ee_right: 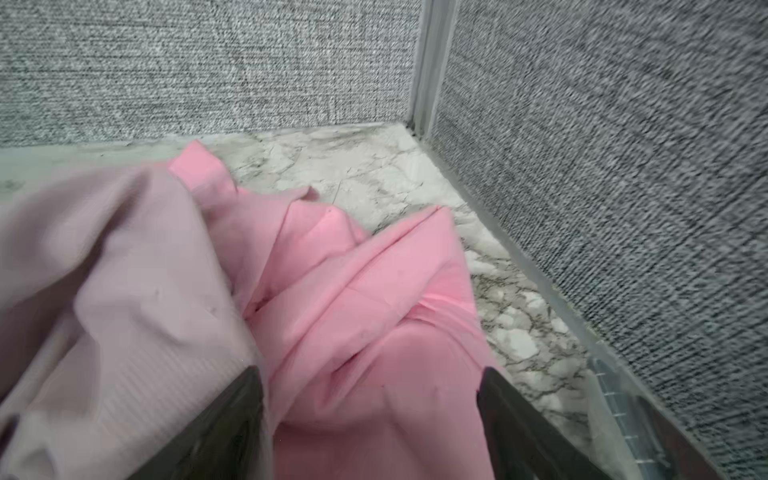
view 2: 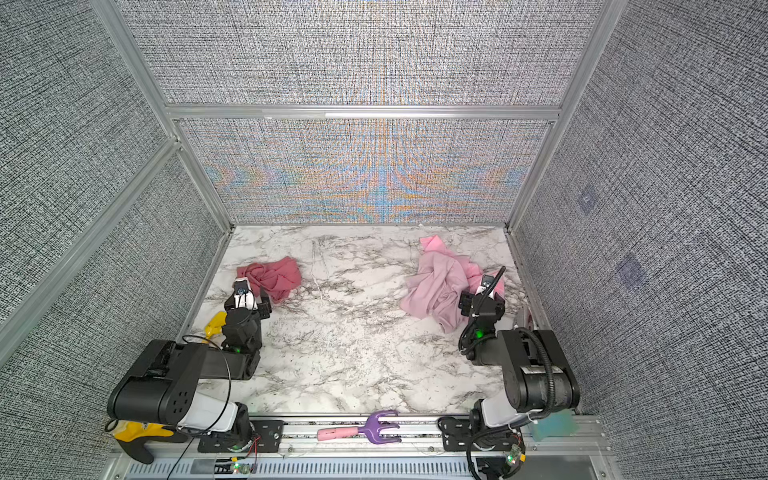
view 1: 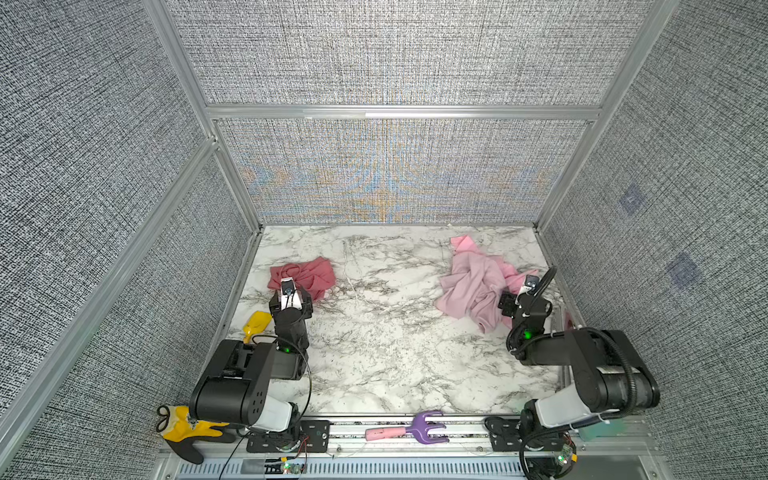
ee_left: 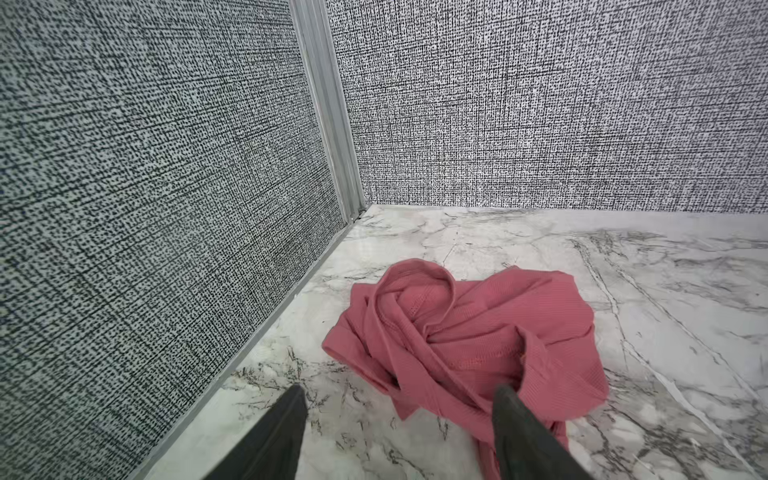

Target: Pick out a specific cloth from the pile

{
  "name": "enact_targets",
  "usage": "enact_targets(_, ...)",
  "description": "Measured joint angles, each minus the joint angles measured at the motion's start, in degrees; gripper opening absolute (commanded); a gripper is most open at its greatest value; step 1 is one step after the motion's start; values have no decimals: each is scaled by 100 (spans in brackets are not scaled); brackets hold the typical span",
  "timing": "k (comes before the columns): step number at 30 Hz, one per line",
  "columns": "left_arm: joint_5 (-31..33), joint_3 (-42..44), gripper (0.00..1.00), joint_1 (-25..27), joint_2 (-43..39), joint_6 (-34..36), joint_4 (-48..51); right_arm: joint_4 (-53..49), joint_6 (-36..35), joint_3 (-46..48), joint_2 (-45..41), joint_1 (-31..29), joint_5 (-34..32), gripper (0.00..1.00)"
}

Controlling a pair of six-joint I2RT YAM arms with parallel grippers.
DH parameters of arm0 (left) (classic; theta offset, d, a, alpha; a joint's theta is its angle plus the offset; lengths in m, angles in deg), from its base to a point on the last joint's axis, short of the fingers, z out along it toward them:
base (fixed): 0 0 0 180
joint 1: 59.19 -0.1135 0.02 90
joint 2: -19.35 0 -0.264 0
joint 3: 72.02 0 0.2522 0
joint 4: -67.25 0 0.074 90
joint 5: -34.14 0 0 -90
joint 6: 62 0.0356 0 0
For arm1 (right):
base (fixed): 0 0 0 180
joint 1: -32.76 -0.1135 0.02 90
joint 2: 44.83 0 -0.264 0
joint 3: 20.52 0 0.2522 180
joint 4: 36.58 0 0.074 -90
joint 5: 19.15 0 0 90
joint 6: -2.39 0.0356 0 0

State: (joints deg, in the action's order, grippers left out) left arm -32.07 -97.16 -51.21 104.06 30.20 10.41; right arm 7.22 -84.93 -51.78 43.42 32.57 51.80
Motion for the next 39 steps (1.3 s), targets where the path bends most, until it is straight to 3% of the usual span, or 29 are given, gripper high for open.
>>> enact_targets(9,-127,229,75,-33,0,-7,-267,101,61,22,15,87,428,86)
enact_targets(22,-540,566,75,-144,398,20,-1180,105,66,22,22,87,450,90)
enact_targets(26,-791,234,88,-352,367,-39,-1003,107,83,22,24,94,455,98)
enact_targets(32,-1086,179,90,-428,363,-76,-739,109,103,22,22,92,466,99)
enact_targets(34,-1086,181,99,-437,363,-83,-723,111,103,22,22,92,466,99)
enact_targets(39,-1139,186,99,-437,363,-109,-723,111,101,22,24,92,466,99)
